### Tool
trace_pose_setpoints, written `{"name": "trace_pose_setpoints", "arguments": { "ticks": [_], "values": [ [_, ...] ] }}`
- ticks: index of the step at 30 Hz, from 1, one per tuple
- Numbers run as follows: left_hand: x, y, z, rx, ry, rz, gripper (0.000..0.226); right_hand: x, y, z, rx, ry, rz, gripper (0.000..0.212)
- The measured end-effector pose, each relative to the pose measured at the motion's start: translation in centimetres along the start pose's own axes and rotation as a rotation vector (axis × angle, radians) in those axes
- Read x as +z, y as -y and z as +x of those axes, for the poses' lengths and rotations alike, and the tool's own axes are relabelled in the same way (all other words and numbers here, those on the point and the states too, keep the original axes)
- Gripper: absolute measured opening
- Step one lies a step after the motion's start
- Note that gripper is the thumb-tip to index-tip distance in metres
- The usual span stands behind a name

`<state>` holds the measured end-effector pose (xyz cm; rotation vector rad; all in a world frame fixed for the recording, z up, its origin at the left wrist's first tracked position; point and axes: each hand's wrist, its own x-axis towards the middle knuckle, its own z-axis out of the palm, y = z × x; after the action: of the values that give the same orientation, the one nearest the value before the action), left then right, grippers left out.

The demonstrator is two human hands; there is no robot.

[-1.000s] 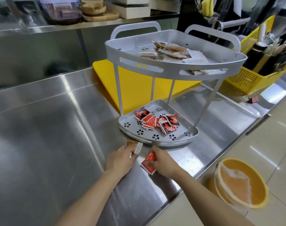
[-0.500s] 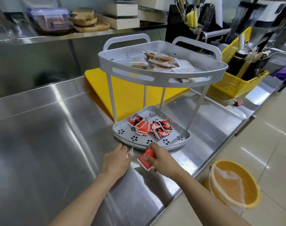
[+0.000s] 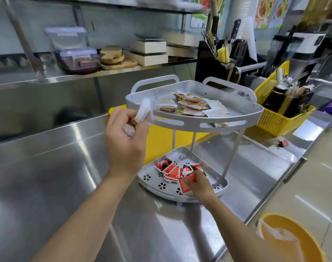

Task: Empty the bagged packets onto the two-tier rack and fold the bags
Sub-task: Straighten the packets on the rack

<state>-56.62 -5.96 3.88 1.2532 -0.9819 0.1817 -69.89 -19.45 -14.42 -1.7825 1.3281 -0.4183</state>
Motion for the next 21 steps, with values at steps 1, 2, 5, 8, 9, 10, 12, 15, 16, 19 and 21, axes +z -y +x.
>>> {"name": "trace_pose_setpoints", "arguments": {
  "ticks": [1, 2, 5, 8, 9, 10, 12, 15, 16, 19, 21],
  "values": [
    [0.4, -1.2, 1.7, 0.028, -0.003, 0.001, 0.026, 0.1, 0.0, 0.2, 0.001, 0.035, -0.042, 0.017],
    [0.9, -2.2, 3.3, 0.041, 0.018, 0.012, 0.023, 0.3, -0.1, 0.2, -0.002, 0.072, -0.1, 0.016],
    [3.7, -3.1, 7.3, 0.02, 0.18, 0.174, 0.013, 0.5, -0.1, 0.3, -0.015, 0.123, -0.214, 0.004],
    [7.4, -1.8, 9.2, -0.016, 0.364, 0.459, 0.019, 0.4, 0.1, 0.3, -0.019, 0.142, -0.276, 0.015],
    [8.3, -1.3, 9.4, -0.026, 0.404, 0.539, 0.02, 0.3, 0.0, 0.3, -0.016, 0.147, -0.299, 0.015],
    [9.1, -0.8, 9.4, -0.037, 0.446, 0.609, 0.022, 0.3, 0.0, 0.3, -0.012, 0.148, -0.325, 0.012],
    [10.2, 0.3, 9.4, -0.032, 0.583, 0.751, 0.029, 0.1, -0.2, 0.3, -0.014, 0.149, -0.384, 0.004],
    [10.7, 1.1, 9.4, 0.009, 0.82, 0.937, 0.049, -0.2, -0.8, 0.2, -0.029, 0.145, -0.468, 0.008],
    [10.6, 1.1, 9.4, 0.014, 0.856, 0.952, 0.055, -0.2, -0.9, 0.1, -0.031, 0.13, -0.502, 0.011],
    [9.7, 0.6, 9.2, 0.101, 0.774, 0.884, 0.062, -0.1, -1.1, -0.1, -0.029, 0.05, -0.656, 0.035],
    [8.2, 0.1, 8.9, 0.165, 0.659, 0.782, 0.06, 0.2, -0.8, 0.0, -0.066, -0.034, -0.73, 0.057]
  ]
}}
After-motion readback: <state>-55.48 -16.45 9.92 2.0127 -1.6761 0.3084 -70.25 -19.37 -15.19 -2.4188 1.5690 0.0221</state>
